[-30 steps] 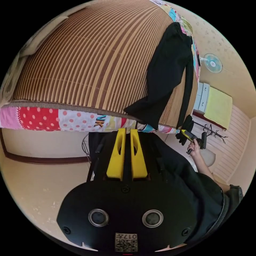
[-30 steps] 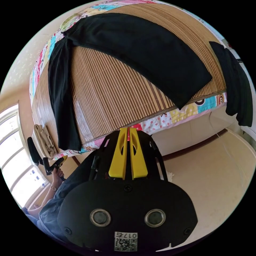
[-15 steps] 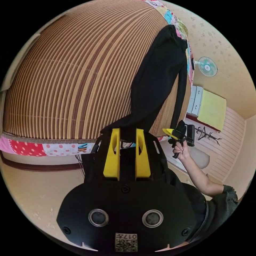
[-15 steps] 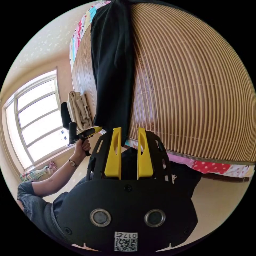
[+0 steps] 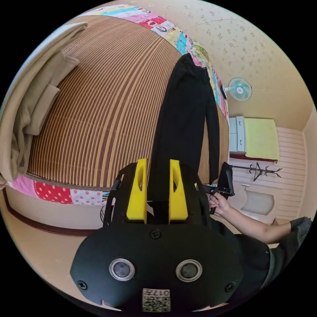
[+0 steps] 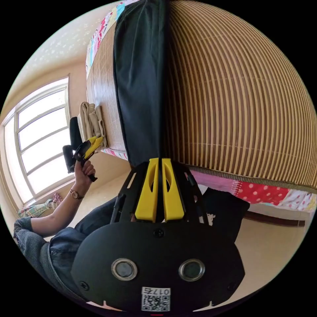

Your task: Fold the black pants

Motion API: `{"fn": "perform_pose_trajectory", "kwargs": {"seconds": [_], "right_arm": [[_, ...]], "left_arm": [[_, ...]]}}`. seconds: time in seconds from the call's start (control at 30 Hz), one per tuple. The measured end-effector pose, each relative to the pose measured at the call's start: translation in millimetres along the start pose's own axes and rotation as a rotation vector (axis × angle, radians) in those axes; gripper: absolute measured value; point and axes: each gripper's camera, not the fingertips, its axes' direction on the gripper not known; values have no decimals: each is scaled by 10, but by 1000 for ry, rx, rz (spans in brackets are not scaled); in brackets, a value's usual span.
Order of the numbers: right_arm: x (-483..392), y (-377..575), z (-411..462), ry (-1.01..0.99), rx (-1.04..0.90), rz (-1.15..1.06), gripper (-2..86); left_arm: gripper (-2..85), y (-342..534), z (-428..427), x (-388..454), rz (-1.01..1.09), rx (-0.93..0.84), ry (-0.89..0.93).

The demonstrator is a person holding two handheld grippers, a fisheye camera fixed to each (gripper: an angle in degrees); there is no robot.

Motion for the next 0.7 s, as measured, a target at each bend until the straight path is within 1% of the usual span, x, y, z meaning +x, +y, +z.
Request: {"fn": "perform_pose_trajectory", "kwargs": {"seconds": [0.03, 0.13, 0.17, 0.23, 0.3, 0.37, 0.4, 0.43, 0.47, 0.5, 0.57, 0.6, 0.63, 0.7], "right_arm": [[49, 9, -4, 7, 7, 38, 19], [42, -15, 106, 18, -5, 77, 19], [1, -32, 170, 41, -22, 80, 20], [-88, -35, 255, 77, -36, 67, 20], [-205, -5, 346, 119, -54, 26, 21], [-353, 30, 571, 182, -161, -61, 24], [-372, 40, 639, 183, -198, -76, 25], [-383, 58, 767, 179, -286, -85, 28], [-379, 76, 842, 182, -370, -87, 32], [-387, 96, 826, 187, -380, -101, 34], [-419, 225, 402, 178, -237, -195, 48], [-392, 256, 254, 182, -200, -205, 53], [-266, 303, -67, 216, -130, -184, 64], [85, 370, -617, 306, -3, -72, 73]], "left_arm": [[132, -53, 275, 23, 2, -96, 7], [120, -76, 902, 199, 44, -293, 38], [114, -65, 965, 240, 45, -304, 28], [40, -6, 1186, 367, 12, -384, -72], [12, 62, 1181, 482, 48, -390, -115], [6, 160, 1144, 561, 85, -410, -184], [5, 255, 1153, 569, 94, -434, -224], [9, 363, 1180, 530, 73, -458, -237], [11, 414, 1188, 498, 49, -465, -231], [22, 514, 1168, 426, -19, -459, -211], [37, 666, 1031, 367, -105, -380, -175], [49, 767, 912, 365, -141, -302, -131], [65, 870, 804, 376, -174, -227, -94], [76, 1008, 695, 433, -218, -149, -90]]}}
